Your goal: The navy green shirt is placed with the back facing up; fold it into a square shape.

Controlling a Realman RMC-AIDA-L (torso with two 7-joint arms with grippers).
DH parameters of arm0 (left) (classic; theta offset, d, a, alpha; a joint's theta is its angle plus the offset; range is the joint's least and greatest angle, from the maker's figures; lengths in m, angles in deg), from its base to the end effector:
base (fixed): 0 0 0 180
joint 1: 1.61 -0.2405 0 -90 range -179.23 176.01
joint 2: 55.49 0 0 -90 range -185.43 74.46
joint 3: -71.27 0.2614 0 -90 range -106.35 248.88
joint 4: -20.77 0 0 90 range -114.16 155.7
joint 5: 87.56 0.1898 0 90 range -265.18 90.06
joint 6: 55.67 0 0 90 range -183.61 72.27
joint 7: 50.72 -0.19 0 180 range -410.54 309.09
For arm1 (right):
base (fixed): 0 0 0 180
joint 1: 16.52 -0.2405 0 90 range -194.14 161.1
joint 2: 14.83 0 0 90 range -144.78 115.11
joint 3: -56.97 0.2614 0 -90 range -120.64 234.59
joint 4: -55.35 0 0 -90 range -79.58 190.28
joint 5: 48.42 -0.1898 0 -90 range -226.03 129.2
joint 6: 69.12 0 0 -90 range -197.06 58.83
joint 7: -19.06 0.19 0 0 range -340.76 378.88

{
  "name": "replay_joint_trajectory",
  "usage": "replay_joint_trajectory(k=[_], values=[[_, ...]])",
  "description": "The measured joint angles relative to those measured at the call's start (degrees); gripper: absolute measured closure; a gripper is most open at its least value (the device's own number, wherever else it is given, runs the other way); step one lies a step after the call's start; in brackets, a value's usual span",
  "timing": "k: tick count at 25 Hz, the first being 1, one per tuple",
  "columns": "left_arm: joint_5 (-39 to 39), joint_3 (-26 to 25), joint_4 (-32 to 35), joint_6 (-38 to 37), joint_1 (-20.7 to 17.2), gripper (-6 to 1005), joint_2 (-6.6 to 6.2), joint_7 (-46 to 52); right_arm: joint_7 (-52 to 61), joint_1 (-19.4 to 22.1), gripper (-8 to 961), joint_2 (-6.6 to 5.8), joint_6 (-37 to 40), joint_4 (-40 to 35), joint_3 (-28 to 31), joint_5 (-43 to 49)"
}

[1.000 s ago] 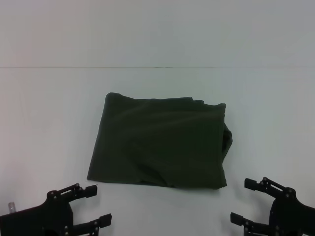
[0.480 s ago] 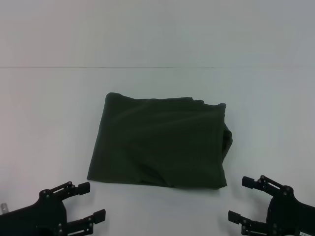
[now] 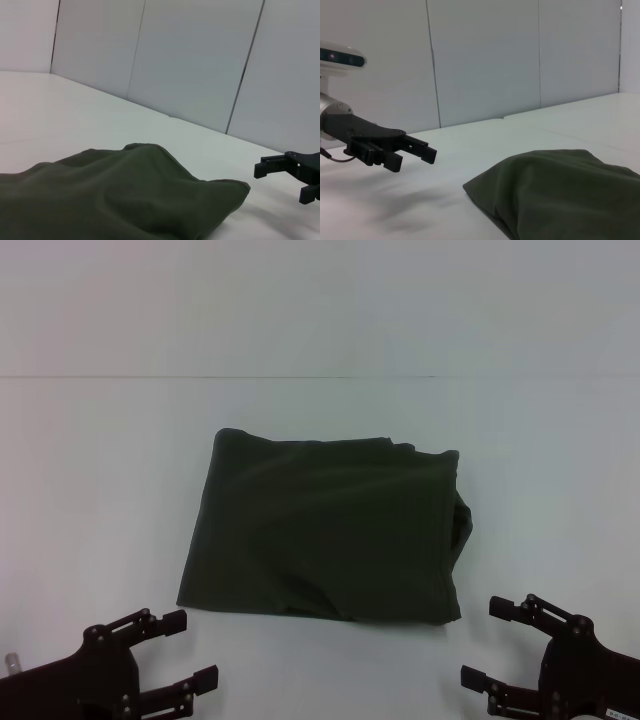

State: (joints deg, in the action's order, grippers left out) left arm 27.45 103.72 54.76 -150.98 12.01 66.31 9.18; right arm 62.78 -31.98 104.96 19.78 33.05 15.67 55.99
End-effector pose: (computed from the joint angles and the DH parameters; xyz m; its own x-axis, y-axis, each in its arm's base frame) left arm -0.2988 0.2378 -0.0527 0.7480 0.3136 0.5850 0.5149 -0.8303 -0.2133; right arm 0.2938 0.2450 -0.0732 0.8035 -0.1565 -0.5744 -0.3931 -0.8640 -0.3145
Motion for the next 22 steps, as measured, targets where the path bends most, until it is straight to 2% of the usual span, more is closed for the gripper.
replay_joint_trajectory(k=[22], values=[[-0.05, -0.64, -0.06, -0.20, 0.27, 190, 0.36, -0.06, -0.03, -0.18, 26, 0.00, 0.23, 0.07, 0.26, 0.00]])
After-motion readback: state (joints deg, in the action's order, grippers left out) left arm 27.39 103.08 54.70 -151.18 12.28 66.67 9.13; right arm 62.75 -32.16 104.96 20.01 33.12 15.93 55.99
